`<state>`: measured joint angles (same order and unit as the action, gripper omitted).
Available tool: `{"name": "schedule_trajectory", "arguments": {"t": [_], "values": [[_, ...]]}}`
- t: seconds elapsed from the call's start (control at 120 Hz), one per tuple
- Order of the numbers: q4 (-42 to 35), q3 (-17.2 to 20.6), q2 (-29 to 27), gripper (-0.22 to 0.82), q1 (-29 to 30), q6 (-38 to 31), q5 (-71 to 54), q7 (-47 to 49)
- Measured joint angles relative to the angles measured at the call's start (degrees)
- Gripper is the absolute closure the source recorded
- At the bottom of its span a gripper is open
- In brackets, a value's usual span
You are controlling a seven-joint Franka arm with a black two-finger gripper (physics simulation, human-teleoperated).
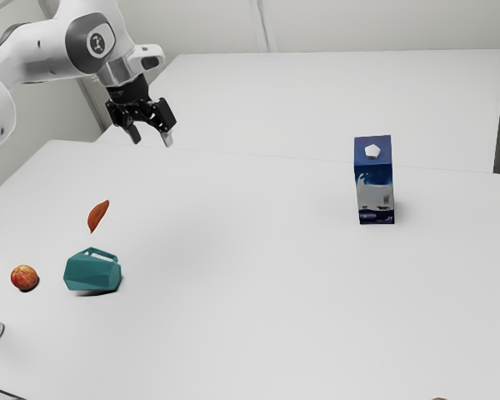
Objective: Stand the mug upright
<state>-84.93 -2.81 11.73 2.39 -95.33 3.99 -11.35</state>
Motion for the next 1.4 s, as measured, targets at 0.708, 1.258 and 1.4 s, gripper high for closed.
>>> {"name": "schedule_trajectory", "arguments": {"t": [0.708,1.258,1.4], "values": [[-17.2,-14.4,-16.6,0.0,0.9,4.0,12.8,-2.4],[-23.2,-25.1,-3.4,0.0,13.0,9.5,29.1,-23.6],[-26.2,-25.1,-1.8,0.0,14.4,6.9,31.5,-27.9]]}}
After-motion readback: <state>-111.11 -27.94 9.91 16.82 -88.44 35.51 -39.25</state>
